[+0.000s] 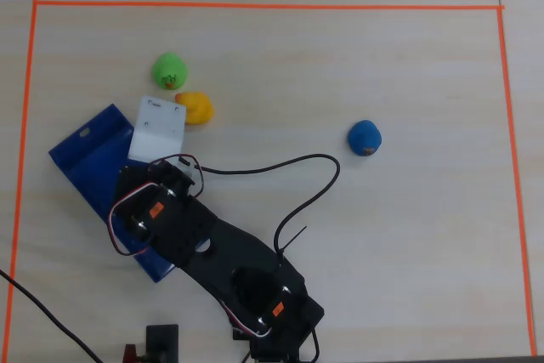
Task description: Grasp red duck and put it into box.
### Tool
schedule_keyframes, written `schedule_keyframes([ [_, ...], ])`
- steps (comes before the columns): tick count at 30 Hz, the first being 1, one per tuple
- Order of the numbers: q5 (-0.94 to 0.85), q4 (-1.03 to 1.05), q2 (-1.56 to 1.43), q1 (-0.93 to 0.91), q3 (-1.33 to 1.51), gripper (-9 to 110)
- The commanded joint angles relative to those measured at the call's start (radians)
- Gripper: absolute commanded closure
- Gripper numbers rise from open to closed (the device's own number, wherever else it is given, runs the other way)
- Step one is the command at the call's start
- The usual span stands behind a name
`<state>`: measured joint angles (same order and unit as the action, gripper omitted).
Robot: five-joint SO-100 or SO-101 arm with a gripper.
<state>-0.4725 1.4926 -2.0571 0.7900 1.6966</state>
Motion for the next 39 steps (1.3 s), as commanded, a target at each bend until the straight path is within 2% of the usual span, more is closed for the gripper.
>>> schedule_keyframes([
  [1,-0.006,-0.003,-0.017,0.041,0.017,101],
  [4,-0.051,-0.044,-0.017,0.092,0.11,100],
  [11,-0.121,-0.083,-0.081,0.097,0.264,72],
  [15,-0.164,-0.038,-0.115,0.002,0.206,64],
  [17,-0.206,0.0,-0.132,-0.072,0.132,68],
  [20,-0.261,-0.015,-0.158,-0.25,-0.012,101],
  [23,-0.344,-0.109,-0.245,-0.431,-0.064,101],
  [25,-0.402,-0.199,-0.341,-0.528,0.0,101],
  [32,-0.612,-0.476,-0.787,-0.706,0.604,101],
  [39,-0.71,-0.552,-1.051,-0.792,1.062,101],
])
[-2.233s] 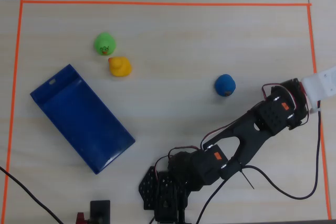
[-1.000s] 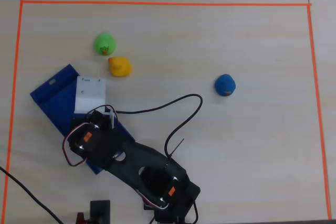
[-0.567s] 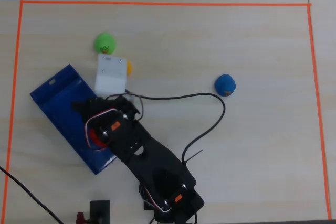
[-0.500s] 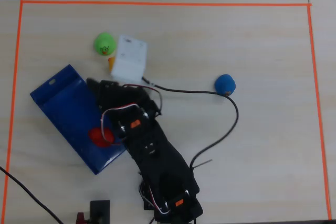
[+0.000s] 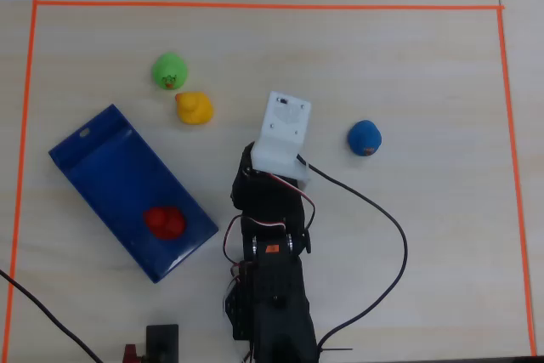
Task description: Grasp red duck and put it into box.
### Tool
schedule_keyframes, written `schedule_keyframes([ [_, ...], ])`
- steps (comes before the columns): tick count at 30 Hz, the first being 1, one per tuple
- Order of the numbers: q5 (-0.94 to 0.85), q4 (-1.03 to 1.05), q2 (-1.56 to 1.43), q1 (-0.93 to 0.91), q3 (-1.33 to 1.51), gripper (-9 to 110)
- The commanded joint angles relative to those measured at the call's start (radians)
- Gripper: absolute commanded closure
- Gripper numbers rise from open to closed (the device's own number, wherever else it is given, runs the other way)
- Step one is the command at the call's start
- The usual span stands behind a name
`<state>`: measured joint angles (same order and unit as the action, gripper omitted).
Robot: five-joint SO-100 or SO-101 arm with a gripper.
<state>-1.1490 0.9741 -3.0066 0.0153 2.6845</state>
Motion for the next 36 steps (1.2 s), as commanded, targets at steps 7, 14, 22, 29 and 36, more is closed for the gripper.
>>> schedule_keyframes([
  [7,-0.152,0.064,-0.252,-0.06,0.302,101],
  [14,-0.227,0.249,-0.304,-0.091,0.425,101],
  [22,-0.23,0.345,-0.304,-0.077,0.426,99],
  [29,-0.23,0.345,-0.304,-0.077,0.426,99],
  [36,-0.23,0.345,-0.304,-0.077,0.426,99],
])
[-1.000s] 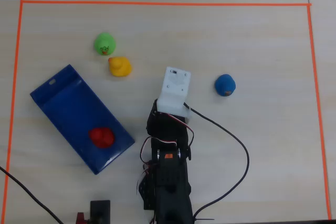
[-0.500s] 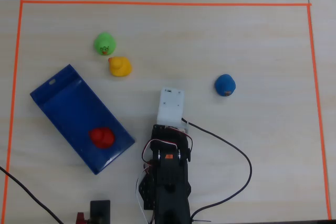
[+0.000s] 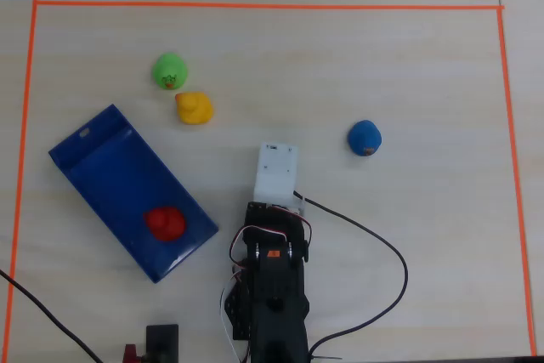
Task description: Grasp red duck and put it into box.
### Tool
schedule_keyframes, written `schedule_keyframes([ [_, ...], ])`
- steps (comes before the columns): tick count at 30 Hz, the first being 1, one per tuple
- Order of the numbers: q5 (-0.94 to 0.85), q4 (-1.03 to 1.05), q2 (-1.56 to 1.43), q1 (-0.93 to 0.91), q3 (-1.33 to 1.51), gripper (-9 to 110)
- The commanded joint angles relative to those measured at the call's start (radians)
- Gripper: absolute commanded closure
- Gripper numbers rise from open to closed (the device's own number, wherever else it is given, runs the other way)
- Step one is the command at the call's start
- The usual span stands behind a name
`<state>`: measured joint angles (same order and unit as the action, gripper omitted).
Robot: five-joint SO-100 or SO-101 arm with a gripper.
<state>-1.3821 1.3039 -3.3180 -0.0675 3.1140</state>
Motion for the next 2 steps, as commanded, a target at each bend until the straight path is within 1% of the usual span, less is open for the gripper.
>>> schedule_keyframes([
  [1,0.003,0.015,0.008,0.006,-0.003,99],
  [2,0.003,0.015,0.008,0.006,-0.003,99],
])
